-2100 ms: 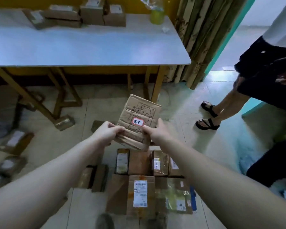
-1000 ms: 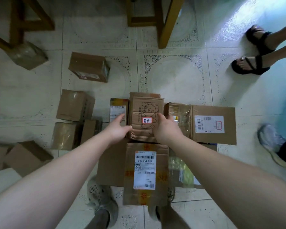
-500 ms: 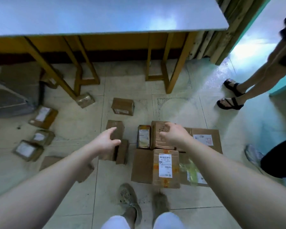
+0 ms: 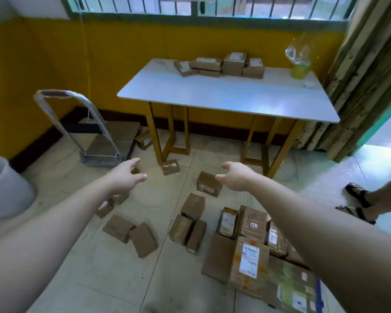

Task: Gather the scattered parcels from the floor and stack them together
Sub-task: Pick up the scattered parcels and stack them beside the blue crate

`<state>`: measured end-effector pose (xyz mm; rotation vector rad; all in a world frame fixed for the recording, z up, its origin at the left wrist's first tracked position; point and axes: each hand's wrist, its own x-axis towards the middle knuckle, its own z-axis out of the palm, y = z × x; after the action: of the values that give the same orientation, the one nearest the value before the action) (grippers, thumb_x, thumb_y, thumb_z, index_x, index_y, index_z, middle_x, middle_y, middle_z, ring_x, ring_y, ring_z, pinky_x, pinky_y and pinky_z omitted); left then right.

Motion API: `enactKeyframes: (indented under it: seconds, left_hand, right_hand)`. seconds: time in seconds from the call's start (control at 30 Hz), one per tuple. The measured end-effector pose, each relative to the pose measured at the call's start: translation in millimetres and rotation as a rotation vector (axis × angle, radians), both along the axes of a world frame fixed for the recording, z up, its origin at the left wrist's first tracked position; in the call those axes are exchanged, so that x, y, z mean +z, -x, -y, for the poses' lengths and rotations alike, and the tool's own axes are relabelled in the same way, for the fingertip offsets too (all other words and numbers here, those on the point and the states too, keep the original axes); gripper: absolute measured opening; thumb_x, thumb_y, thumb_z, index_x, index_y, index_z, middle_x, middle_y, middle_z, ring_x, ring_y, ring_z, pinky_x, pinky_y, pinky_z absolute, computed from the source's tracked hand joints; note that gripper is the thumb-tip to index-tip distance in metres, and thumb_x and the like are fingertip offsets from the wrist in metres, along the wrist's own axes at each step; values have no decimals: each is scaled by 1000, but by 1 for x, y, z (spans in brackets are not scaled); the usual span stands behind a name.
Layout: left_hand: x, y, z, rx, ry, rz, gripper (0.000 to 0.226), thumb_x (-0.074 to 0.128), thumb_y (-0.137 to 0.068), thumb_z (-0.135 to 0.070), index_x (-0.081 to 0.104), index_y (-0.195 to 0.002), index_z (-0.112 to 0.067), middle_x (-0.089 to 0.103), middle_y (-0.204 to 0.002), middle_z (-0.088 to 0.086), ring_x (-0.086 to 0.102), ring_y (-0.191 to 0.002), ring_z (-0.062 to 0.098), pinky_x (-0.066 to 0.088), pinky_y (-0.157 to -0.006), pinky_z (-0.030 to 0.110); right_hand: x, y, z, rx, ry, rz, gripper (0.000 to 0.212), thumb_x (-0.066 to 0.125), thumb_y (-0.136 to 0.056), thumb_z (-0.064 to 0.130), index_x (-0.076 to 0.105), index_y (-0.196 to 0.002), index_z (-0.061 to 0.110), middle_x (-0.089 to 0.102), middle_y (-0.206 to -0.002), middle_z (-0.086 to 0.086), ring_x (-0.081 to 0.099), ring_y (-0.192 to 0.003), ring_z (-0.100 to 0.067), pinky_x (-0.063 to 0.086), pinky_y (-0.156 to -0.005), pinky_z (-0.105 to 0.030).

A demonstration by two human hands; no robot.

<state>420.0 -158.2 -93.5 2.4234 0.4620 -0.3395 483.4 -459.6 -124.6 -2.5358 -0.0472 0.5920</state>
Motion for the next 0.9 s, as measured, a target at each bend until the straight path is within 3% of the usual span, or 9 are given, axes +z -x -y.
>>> enactKeyframes:
  seconds: [0.07,0.17,0.3,0.4,0.53,0.8,0.9]
  left_hand:
    - [12,9,-23,33,0,24,67,61,-91,-33,27,-148,-29,35,-151,6,41,-133,25,37,-101,38]
    - [26,16,-59,95,-16,39,67,61,-90,-33,28,-148,-27,34,-152,7,41,-132,26,36,-101,39]
    - [36,26,-114,135,-63,71,66,61,-91,-32,29,-148,-27,30,-154,6,34,-137,26,32,-107,42]
    - [44,32,-164,122,-72,98,66,61,-91,-33,29,-148,-27,29,-155,5,34,-137,26,35,-102,38]
    - [53,37,-230,104,-84,113,66,60,-91,-35,28,-148,-27,28,-155,4,29,-140,26,27,-110,42]
    - [52,33,-316,88,-74,85,68,59,-91,-36,26,-149,-25,27,-155,5,29,-140,26,28,-109,40]
    - [47,20,-334,77,-70,75,67,59,-92,-35,26,-149,-25,27,-156,5,30,-140,25,29,-109,38]
  right_hand:
    - [14,1,-14,15,-3,12,62,59,-90,45,36,-145,26,48,-140,-7,58,-109,-21,42,-63,-22]
    - [30,1,-45,43,17,48,63,59,-90,44,37,-145,22,46,-143,-7,51,-123,-25,45,-84,-32]
    - [46,3,-106,83,36,98,61,58,-91,43,39,-143,19,47,-142,-6,48,-126,-26,43,-95,-37]
    - [56,4,-163,145,37,114,61,57,-93,42,36,-145,19,45,-145,-7,45,-129,-26,41,-99,-38]
    - [64,10,-237,186,37,129,61,55,-94,41,34,-146,18,44,-145,-8,46,-128,-26,42,-97,-35]
    - [66,2,-332,253,89,107,62,53,-96,39,31,-149,16,42,-147,-8,45,-129,-26,42,-97,-33]
    - [59,-16,-356,252,76,94,59,55,-95,39,35,-146,17,46,-143,-7,49,-125,-25,44,-90,-31]
